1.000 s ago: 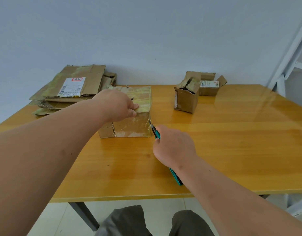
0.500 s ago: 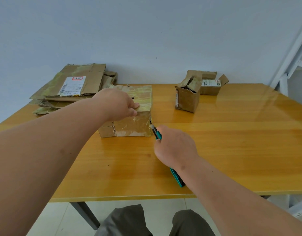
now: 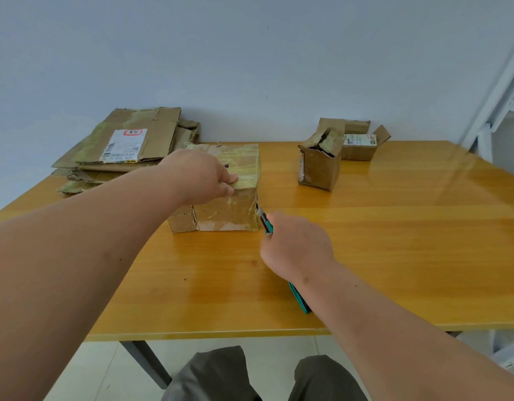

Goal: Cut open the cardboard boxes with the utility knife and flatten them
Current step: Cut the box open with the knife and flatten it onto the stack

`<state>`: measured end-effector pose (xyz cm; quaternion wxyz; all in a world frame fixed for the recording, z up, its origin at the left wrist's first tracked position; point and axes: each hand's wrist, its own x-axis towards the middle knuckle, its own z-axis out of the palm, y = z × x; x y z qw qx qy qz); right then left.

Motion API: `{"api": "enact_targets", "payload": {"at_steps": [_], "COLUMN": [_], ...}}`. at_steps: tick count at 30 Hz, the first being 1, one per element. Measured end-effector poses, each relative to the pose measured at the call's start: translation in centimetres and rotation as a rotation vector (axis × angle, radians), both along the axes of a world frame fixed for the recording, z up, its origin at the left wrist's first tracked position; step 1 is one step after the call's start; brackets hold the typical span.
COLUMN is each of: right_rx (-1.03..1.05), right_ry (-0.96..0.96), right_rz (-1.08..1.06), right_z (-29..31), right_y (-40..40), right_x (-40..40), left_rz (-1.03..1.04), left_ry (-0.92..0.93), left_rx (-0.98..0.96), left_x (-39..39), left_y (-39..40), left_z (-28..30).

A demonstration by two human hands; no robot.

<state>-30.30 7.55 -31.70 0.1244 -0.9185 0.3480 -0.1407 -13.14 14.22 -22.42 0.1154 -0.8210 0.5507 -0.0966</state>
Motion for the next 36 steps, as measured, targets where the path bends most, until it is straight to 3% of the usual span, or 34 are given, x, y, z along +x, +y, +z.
{"api": "enact_targets", "payload": {"at_steps": [7,15,20,25,29,36], "right_rx": [-0.067,0.114,0.061,0.187,0.137,0.033], "right_ry": [0.097,0.101,0.235,0.141,0.007,-0.019], "right_rz": [0.051,-0.033,0.031,-0.010,-0.015,0.022], "right_z": [0.9,1.5,0.9,0.6,-0.3,-0.8], "right_y": [1.0,2.0,2.4,1.0,0.3,0.2], "right_x": [0.0,1.4,0.9,0.2,-0.3,0.4], "left_rz": [0.003,-0.001,0.007,-0.007,0.000,0.005], "left_ry": [0.003,-0.017,-0.001,0.001,-0.007,0.000], "left_rx": [0.006,0.018,0.014,0.018,0.031,0.024], "left_x": [-0.2,-0.3,-0.4,-0.3,-0.2,-0.2], "left_y": [0.1,0.0,0.1,0.2,0.0,0.0], "left_z": [0.1,0.2,0.3,0.3,0.4,0.2]}}
